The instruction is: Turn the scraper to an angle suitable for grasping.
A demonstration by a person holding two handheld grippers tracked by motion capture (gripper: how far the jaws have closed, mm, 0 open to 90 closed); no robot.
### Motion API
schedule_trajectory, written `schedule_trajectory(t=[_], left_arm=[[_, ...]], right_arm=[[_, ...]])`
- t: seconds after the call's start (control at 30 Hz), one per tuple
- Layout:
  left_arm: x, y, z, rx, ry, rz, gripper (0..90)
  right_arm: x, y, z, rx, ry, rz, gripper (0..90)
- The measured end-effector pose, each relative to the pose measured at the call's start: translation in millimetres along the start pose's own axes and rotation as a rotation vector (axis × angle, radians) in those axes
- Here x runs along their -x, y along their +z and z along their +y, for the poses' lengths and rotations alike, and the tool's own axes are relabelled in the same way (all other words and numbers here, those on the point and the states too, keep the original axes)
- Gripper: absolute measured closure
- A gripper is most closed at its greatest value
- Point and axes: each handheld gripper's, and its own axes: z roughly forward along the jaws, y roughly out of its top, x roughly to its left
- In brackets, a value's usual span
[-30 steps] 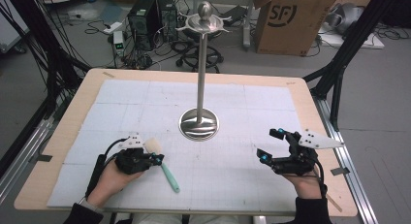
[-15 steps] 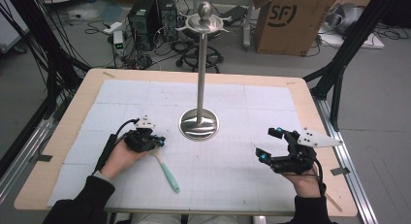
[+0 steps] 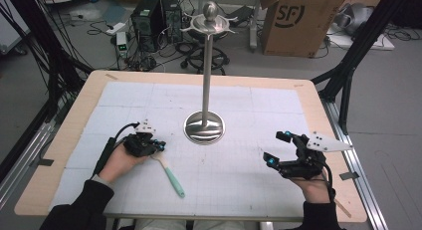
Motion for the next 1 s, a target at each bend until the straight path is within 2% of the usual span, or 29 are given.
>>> schedule_trajectory(t=[0.1, 0.2, 0.33, 0.5, 0.6, 0.7, 0.8, 1.0], left_arm=[[1.6, -5.7, -4.6, -0.007, 0.02, 0.012, 90.0], [1.9, -10.9, -8.2, -0.017, 0.005, 0.013, 90.0], [4.9, -19.4, -14.2, -0.033, 0.015, 0.021, 90.0], [5.7, -31.0, -28.4, -0.008, -0.006, 0.011, 90.0], [11.5, -38.7, -37.2, 0.005, 0.012, 0.025, 89.9], [14.4, -46.2, -45.5, 0.009, -0.004, 0.012, 90.0], [17.3, -53.1, -51.9, 0.006, -0.001, 0.002, 90.0], [29.8, -65.0, -63.2, 0.002, 0.027, -0.001, 90.0]], right_arm=[[0.2, -0.8, -0.5, -0.001, 0.005, -0.004, 11.6], [0.6, -1.2, -1.7, -0.004, 0.006, -0.007, 11.6], [0.0, 0.1, -2.3, -0.009, 0.005, -0.004, 11.6], [0.1, 1.5, -2.3, -0.014, 0.007, -0.002, 11.6], [0.7, 2.4, -2.5, -0.013, 0.006, -0.002, 11.6], [1.0, 2.8, -2.0, -0.012, 0.007, 0.0, 11.6], [1.1, 3.6, -1.7, -0.01, 0.006, -0.002, 11.6], [0.3, 4.7, -1.2, -0.013, 0.005, 0.005, 11.6]])
